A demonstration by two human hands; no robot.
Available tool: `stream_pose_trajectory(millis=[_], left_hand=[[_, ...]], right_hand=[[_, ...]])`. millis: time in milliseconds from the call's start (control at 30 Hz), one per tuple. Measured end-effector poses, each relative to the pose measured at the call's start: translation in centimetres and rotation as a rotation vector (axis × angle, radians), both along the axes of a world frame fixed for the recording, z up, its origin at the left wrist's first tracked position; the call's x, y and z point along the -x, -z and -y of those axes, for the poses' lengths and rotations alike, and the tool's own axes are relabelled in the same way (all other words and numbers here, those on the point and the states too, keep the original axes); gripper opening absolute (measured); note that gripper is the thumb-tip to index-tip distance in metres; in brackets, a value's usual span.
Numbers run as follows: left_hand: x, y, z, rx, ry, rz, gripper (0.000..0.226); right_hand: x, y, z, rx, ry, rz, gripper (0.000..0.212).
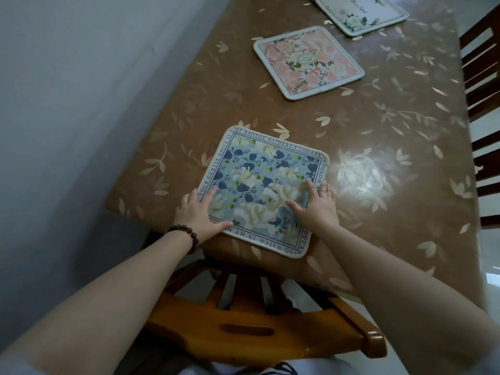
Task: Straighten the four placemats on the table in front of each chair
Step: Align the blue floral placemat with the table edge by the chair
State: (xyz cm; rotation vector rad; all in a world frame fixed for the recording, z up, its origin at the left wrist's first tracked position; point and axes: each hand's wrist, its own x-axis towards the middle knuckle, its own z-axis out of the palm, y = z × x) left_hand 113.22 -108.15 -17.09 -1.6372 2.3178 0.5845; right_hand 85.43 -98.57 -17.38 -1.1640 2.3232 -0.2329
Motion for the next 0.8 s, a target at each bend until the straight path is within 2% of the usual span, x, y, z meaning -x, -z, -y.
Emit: stream_pose_trajectory(millis=[100,233,367,800], left_hand=[[-0.6,0.0,-2.1,-0.013,-0.015,-0.029,0.106],[-0.8,-0.1,-3.0,0.004,-0.023,-0.017,0.113],[-0.5,0.0,-3.3,0.029,0.018,0.043,0.121],[0.1,0.1,-4.2,0.031,0.025,0.023,0.112]], right_hand=[[0.2,-0.6,-0.4,0.007,-0.008,0.069,0.094],[-2.5,-1.5,-3.3,0.059,0.115,0.177,0.109],[-5.3,-1.7,-6.5,-0.021,0.120,0.197,0.118],[-7.9,-2.3,-7.3,-0.071,0.182,0.197,0.104]])
